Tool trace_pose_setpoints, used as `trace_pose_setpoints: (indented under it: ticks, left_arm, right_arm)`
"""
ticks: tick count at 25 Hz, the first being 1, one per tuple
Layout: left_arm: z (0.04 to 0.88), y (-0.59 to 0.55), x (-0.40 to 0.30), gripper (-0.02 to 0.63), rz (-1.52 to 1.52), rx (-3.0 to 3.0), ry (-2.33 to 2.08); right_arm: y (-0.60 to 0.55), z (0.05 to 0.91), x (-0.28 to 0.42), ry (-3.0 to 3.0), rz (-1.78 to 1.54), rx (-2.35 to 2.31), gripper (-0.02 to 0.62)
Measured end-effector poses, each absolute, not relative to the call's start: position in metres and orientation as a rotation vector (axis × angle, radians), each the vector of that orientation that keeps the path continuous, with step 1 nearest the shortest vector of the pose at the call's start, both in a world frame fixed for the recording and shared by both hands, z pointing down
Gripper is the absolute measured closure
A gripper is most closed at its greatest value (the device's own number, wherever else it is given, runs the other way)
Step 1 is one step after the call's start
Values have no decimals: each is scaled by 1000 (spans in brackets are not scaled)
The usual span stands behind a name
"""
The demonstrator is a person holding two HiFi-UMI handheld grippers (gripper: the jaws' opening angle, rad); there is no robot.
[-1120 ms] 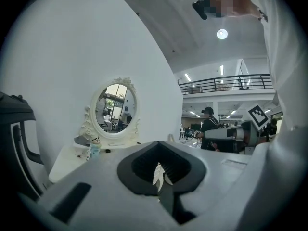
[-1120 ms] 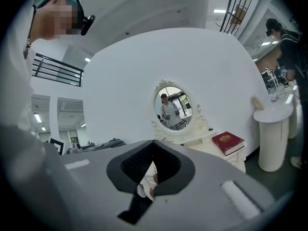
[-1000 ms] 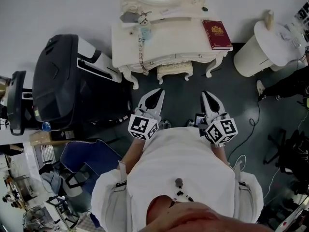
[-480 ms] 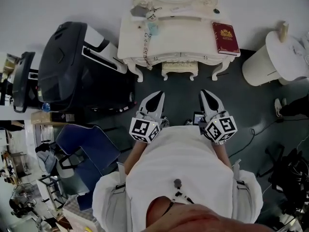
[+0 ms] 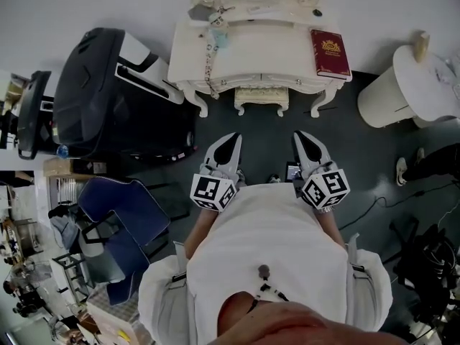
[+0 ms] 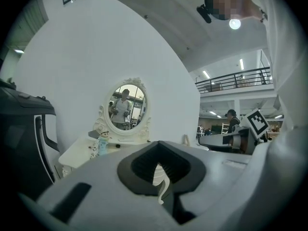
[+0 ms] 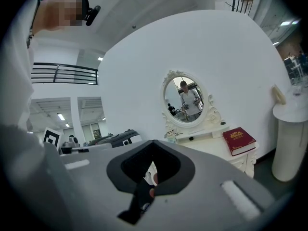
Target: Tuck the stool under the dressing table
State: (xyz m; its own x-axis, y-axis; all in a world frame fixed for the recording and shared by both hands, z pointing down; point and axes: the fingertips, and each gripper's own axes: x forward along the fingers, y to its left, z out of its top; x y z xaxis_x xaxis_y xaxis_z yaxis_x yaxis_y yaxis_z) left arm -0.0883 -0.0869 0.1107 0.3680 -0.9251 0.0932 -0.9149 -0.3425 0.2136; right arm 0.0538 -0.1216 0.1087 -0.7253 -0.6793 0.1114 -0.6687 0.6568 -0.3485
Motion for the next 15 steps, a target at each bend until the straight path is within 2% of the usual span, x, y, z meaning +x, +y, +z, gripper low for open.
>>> trace_pose_setpoints:
  ticks: [15]
  left_arm:
    - [113,-91,-51,600,-51,2423,-1617]
  right_arm:
    - [-123,115,84,2834,-608,-1156,589]
